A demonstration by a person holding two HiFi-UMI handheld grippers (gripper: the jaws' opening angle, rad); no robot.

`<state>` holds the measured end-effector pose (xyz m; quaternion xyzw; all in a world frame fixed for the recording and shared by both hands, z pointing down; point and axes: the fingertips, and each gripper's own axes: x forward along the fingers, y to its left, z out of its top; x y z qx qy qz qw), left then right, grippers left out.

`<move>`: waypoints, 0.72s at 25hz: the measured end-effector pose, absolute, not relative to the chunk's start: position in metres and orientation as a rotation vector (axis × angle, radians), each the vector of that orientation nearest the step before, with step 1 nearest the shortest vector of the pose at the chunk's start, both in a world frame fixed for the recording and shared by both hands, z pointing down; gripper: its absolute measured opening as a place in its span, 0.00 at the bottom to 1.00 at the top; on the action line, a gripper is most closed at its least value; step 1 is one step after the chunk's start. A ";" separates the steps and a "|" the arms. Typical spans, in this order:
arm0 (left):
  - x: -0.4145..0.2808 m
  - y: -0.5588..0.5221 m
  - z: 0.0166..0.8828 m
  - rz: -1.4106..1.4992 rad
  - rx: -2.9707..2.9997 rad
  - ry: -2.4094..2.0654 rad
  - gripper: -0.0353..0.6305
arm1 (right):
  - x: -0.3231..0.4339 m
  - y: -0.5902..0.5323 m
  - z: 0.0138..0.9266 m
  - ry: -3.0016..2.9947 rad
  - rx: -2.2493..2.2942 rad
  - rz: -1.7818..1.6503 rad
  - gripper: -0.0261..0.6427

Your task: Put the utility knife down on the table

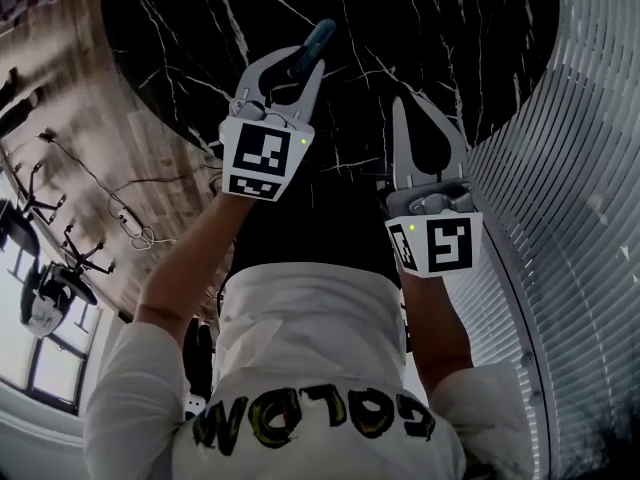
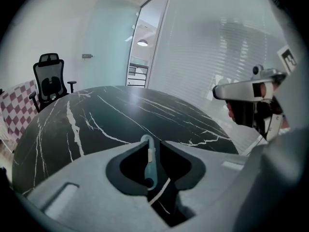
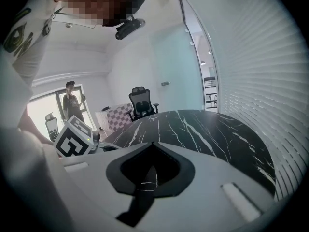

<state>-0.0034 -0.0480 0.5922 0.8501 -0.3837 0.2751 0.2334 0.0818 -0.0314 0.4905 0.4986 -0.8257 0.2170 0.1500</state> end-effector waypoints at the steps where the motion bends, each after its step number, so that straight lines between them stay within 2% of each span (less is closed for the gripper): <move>1: -0.004 -0.048 0.586 0.749 2.337 -1.057 0.18 | 0.081 -0.031 0.486 -2.377 1.431 0.616 0.04; 8: -0.007 -0.051 0.528 0.662 2.370 -1.113 0.18 | 0.078 -0.038 0.448 -2.439 1.421 0.542 0.04; 18: 0.000 -0.046 0.399 0.433 2.459 -1.186 0.18 | 0.063 -0.042 0.371 -2.545 1.351 0.398 0.04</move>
